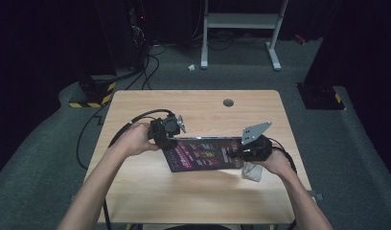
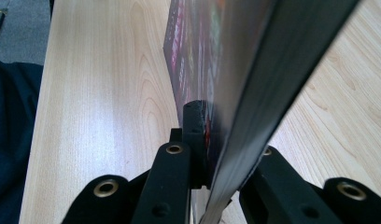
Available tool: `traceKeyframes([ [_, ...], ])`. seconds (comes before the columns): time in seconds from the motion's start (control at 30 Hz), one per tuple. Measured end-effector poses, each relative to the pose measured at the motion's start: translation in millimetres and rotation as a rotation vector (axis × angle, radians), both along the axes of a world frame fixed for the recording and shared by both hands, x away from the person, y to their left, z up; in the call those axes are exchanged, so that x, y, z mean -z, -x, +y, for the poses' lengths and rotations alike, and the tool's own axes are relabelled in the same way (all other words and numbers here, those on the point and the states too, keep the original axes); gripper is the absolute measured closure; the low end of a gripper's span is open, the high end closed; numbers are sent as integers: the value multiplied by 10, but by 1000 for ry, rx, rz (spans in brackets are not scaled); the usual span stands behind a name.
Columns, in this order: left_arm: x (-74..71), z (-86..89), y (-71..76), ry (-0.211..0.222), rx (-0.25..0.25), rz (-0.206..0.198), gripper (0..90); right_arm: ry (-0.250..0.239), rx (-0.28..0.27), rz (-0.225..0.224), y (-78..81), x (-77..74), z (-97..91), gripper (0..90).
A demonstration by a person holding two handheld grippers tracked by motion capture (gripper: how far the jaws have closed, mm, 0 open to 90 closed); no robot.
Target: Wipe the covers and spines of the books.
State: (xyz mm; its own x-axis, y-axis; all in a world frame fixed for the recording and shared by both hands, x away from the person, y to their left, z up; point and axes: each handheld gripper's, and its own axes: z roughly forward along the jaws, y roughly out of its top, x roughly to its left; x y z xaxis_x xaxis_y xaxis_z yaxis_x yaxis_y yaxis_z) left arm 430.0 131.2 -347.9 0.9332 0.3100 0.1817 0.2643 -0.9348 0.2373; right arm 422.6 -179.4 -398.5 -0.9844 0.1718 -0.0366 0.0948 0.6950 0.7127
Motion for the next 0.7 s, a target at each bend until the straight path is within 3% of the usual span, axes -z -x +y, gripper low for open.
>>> traceKeyframes([
  [0.13,37,73,-18,-6,4,-6,677,-2,-4,7,-10,1,-8,838],
  [0.3,33,52,44,-30,22,2,776,-2,-8,15,-64,9,-17,835],
  [0.47,5,30,114,-32,36,11,820,-23,27,38,-158,52,-43,825],
  [0.7,-121,-3,227,8,18,36,839,-41,131,48,-268,114,-50,652],
])
